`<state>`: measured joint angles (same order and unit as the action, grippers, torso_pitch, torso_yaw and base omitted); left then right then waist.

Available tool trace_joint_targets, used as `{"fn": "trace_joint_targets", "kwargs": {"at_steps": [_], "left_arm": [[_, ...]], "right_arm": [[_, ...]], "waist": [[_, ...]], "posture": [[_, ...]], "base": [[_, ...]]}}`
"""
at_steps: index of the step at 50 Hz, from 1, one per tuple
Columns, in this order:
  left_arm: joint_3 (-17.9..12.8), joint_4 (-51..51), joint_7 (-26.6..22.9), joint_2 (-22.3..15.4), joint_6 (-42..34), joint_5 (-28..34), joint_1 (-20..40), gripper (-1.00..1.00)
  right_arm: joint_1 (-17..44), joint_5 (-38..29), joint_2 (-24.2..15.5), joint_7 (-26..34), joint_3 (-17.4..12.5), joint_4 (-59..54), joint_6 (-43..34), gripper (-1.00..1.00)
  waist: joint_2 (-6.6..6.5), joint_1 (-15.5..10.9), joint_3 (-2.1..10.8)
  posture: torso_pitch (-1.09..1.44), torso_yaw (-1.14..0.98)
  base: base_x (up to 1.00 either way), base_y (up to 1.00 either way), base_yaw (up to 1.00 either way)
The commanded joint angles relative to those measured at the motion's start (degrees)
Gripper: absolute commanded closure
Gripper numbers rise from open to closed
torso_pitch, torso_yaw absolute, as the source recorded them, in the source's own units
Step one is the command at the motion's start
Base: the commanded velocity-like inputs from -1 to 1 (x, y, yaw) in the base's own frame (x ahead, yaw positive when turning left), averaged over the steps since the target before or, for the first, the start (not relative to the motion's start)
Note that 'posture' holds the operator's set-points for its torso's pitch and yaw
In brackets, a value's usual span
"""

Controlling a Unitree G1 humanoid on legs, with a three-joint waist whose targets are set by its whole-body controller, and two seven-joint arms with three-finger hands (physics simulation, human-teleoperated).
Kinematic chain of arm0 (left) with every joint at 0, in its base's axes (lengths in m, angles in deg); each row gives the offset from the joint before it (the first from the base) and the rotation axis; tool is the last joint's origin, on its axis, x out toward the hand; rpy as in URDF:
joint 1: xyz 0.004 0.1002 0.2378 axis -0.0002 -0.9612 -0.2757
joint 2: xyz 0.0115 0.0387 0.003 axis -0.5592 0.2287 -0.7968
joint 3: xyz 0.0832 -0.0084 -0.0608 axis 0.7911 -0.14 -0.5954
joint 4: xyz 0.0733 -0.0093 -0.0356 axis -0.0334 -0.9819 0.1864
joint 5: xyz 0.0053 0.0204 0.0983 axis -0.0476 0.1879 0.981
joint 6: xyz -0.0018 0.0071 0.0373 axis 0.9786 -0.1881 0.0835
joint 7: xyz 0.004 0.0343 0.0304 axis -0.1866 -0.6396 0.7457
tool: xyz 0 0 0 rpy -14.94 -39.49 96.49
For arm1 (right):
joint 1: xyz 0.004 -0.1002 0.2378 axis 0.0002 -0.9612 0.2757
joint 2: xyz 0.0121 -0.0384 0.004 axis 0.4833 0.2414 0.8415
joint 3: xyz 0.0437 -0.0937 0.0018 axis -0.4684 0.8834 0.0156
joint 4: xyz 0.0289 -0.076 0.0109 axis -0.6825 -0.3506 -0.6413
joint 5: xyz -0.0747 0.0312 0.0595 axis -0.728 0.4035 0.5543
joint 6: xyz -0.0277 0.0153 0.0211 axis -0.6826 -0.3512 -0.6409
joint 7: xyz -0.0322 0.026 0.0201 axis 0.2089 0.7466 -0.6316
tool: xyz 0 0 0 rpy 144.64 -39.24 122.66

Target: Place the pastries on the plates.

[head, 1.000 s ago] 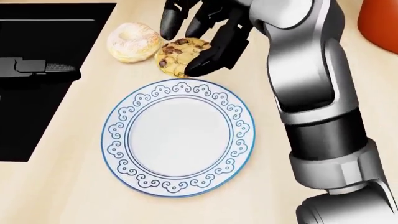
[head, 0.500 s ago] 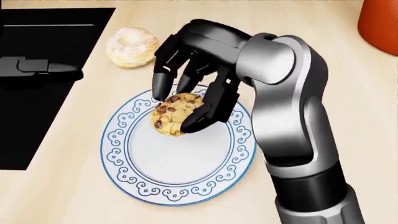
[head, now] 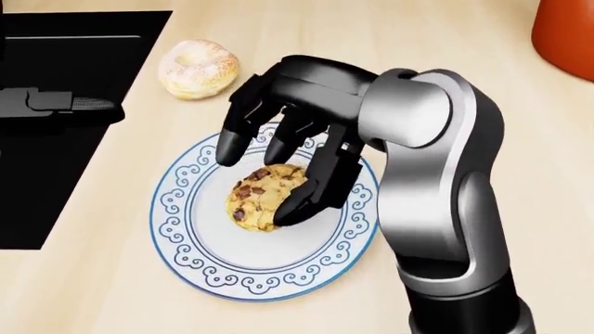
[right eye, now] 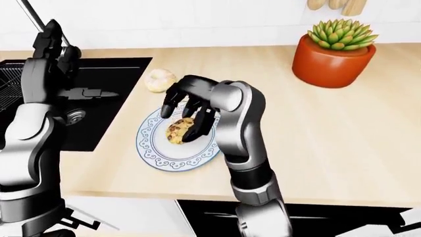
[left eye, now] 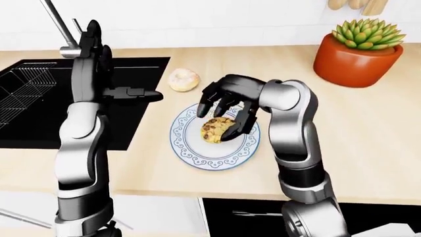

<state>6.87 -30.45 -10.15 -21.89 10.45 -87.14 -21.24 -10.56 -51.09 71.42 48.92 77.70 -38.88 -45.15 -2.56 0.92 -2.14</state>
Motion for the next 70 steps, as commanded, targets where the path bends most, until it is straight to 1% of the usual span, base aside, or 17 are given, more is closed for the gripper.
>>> {"fn": "trace_joint_targets", "kwargs": {"at_steps": [1,7,8,9,11,15,20,23,28,32,35,38,43,48,58,66,70], "left_arm": [[-0.7,1.8,0.2,-0.9,1.6,0.1,1.8,-1.00],[-0.7,1.8,0.1,-1.0,1.3,0.0,2.3,-1.00],[-0.6,1.8,0.1,-1.0,1.1,-0.1,2.5,-1.00],[-0.6,1.7,0.1,-1.1,1.2,-0.1,2.6,-1.00],[-0.6,1.6,0.0,-1.2,1.2,0.0,2.7,-1.00],[-0.7,1.4,-0.1,-1.4,1.2,-0.1,2.9,-1.00],[-0.3,-0.1,-0.4,-1.8,1.5,0.3,4.2,-1.00],[0.1,-2.2,-1.1,-2.6,1.5,0.7,6.9,-1.00],[1.3,-8.4,-2.5,-3.8,2.5,1.9,12.9,-1.00],[2.8,-19.6,-4.0,-4.4,7.4,3.7,20.3,-1.00],[3.6,-27.5,-5.3,-4.4,10.9,4.6,25.0,-1.00],[4.4,-36.8,-6.2,-4.5,15.2,5.8,30.7,-1.00],[5.3,-59.0,-6.6,-4.3,26.4,7.8,41.8,-1.00],[6.1,-73.3,-6.9,-3.3,33.8,9.6,48.5,-1.00],[5.2,-83.0,-5.8,-0.2,37.9,11.4,52.5,-1.00],[4.0,-85.2,-4.5,2.5,38.0,12.7,52.6,-1.00],[3.1,-85.8,-2.7,3.3,37.5,13.0,50.9,-1.00]], "right_arm": [[2.1,-0.4,-0.1,-0.2,-0.5,1.9,0.4,-0.18],[2.6,-0.5,-0.1,0.1,-0.8,1.7,0.5,-0.63],[2.6,-0.5,-0.1,0.3,-0.7,1.7,0.6,-0.79],[2.7,-0.5,0.0,0.2,-0.7,1.6,0.4,-0.81],[2.8,-0.5,0.1,0.5,-0.7,1.8,0.4,-1.00],[4.7,-0.3,0.0,-0.8,-1.6,1.7,-1.0,-1.00],[8.8,2.3,-0.8,-8.1,-4.0,0.5,-4.2,-1.00],[11.1,5.2,-2.0,-14.1,-5.8,-0.2,-7.7,-1.00],[12.2,8.5,-5.2,-17.5,-6.4,5.5,-16.1,-1.00],[14.4,11.5,-6.1,-22.5,-8.5,9.4,-23.9,-1.00],[15.0,8.9,-9.0,-19.7,-6.4,20.8,-37.9,-1.00],[18.6,8.0,-11.2,-20.2,-5.9,23.5,-45.3,-1.00],[22.9,15.9,-7.9,-32.9,-12.1,13.6,-39.2,-1.00],[25.9,23.2,-10.6,-39.8,-13.4,11.7,-39.9,-1.00],[29.7,31.1,-18.4,-48.3,-14.7,13.9,-44.7,-1.00],[31.2,33.7,-22.2,-55.8,-15.8,11.4,-43.3,-1.00],[32.4,34.2,-25.9,-59.1,-16.2,9.5,-43.5,-1.00]], "waist": [[-0.27,0.0,1.58],[-0.31,0.0,1.59],[-0.32,0.0,1.59],[-0.33,0.0,1.60],[-0.33,0.0,1.61],[-0.38,0.0,1.66],[-0.44,-0.1,1.63],[-0.34,-0.2,1.57],[0.27,-0.6,1.44],[0.56,-0.7,1.30],[0.96,-1.1,1.26],[1.16,-1.2,1.02],[1.24,-1.1,0.88],[1.61,-1.2,1.15],[2.19,-1.3,0.84],[2.65,-1.3,0.65],[2.74,-1.4,0.64]], "posture": [[0.00,0.00],[0.00,0.00],[0.00,0.00],[0.00,0.00],[0.00,0.00],[0.00,0.00],[0.00,0.00],[0.00,0.00],[0.00,0.00],[0.00,0.00],[0.00,0.00],[0.00,0.00],[0.00,0.00],[0.00,0.00],[0.00,0.00],[0.00,0.00],[0.00,0.00]], "base": [[0.00,0.00,0.00],[0.00,0.00,0.00],[0.00,0.00,0.00],[0.00,0.00,0.00],[0.00,0.00,0.00],[0.00,0.00,0.00],[0.00,0.00,0.00],[0.00,0.00,0.00],[0.00,0.00,0.00],[0.00,0.00,0.00],[0.00,0.00,0.00],[0.00,0.00,0.00],[0.00,0.00,0.00],[0.00,0.00,0.00],[0.00,0.00,0.00],[0.00,0.00,0.00],[0.00,0.00,0.00]]}}
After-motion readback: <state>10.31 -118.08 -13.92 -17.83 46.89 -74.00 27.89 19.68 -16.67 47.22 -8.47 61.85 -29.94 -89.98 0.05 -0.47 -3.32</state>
